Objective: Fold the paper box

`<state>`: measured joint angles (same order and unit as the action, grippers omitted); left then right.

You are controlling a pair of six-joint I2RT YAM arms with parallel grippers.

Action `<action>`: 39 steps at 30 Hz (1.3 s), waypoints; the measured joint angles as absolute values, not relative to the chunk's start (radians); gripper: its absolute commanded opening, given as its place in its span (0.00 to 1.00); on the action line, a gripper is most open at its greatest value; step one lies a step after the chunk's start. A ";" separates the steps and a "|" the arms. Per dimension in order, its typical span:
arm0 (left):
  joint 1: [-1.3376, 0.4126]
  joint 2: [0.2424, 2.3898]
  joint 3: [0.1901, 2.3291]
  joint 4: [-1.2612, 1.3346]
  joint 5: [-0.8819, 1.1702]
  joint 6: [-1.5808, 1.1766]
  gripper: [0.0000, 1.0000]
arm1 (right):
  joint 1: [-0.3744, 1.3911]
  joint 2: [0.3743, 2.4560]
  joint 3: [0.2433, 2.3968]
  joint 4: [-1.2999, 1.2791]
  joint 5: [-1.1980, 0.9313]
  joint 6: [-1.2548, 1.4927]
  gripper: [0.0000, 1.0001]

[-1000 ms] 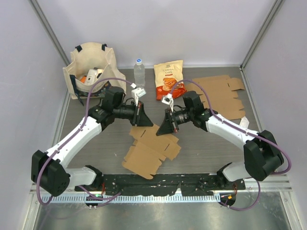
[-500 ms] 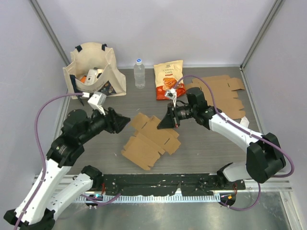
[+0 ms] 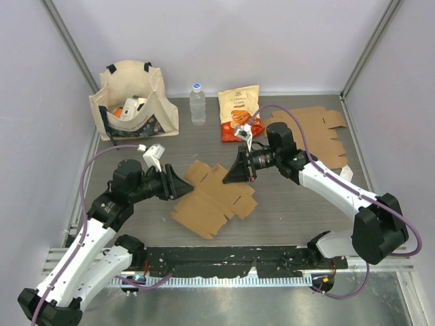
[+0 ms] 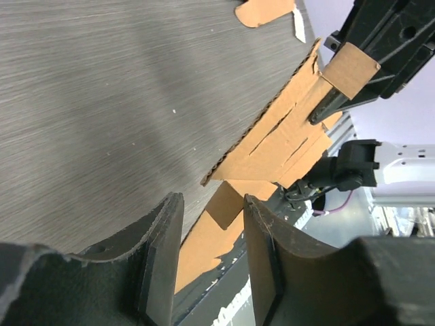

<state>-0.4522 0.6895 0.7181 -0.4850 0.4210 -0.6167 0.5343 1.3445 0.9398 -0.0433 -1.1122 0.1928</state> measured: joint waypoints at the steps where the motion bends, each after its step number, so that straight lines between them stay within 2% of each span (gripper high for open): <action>1: -0.444 0.683 0.707 -0.468 0.440 -0.627 0.44 | 0.534 1.345 0.940 -0.038 -1.113 0.194 0.01; 4: -0.419 0.666 0.678 -0.428 0.494 -0.657 0.48 | 0.534 1.339 0.940 -0.030 -1.114 0.196 0.01; 13: -0.394 0.707 0.640 -0.324 0.604 -0.711 0.43 | 0.532 1.332 0.940 0.028 -1.132 0.242 0.01; 16: -0.393 0.745 0.630 -0.287 0.617 -0.725 0.32 | 0.530 1.332 0.937 0.064 -1.137 0.273 0.01; 20: -0.392 0.779 0.630 -0.242 0.646 -0.725 0.00 | 0.530 1.332 0.911 0.134 -1.138 0.328 0.01; 24: -0.392 0.765 0.643 -0.254 0.645 -0.701 0.00 | 0.529 1.340 0.900 0.170 -1.125 0.360 0.01; 25: -0.393 0.754 0.651 -0.271 0.636 -0.688 0.07 | 0.529 1.342 0.900 0.175 -1.119 0.363 0.01; 26: -0.393 0.744 0.657 -0.284 0.628 -0.675 0.42 | 0.529 1.343 0.900 0.178 -1.111 0.363 0.01; 27: -0.393 0.731 0.669 -0.311 0.614 -0.667 0.55 | 0.530 1.345 0.901 0.179 -1.101 0.361 0.01; 29: -0.394 0.715 0.690 -0.362 0.579 -0.644 0.72 | 0.536 1.358 0.916 0.163 -1.093 0.357 0.01; 31: -0.392 0.692 0.711 -0.426 0.518 -0.633 0.75 | 0.534 1.379 0.937 0.136 -1.069 0.342 0.01; 34: -0.391 0.643 0.738 -0.519 0.390 -0.625 0.71 | 0.533 1.420 0.997 0.025 -0.993 0.290 0.01; 37: -0.391 0.626 0.770 -0.566 0.284 -0.632 0.54 | 0.535 1.454 1.066 -0.105 -0.886 0.225 0.01; 39: -0.390 0.628 0.766 -0.530 0.267 -0.653 0.52 | 0.541 1.478 1.116 -0.198 -0.784 0.179 0.01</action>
<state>-0.3901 0.6281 0.7658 -0.5304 0.2668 -0.6525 0.5407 1.4776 1.1164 -0.1978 -0.7837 0.1787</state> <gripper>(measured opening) 0.555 0.039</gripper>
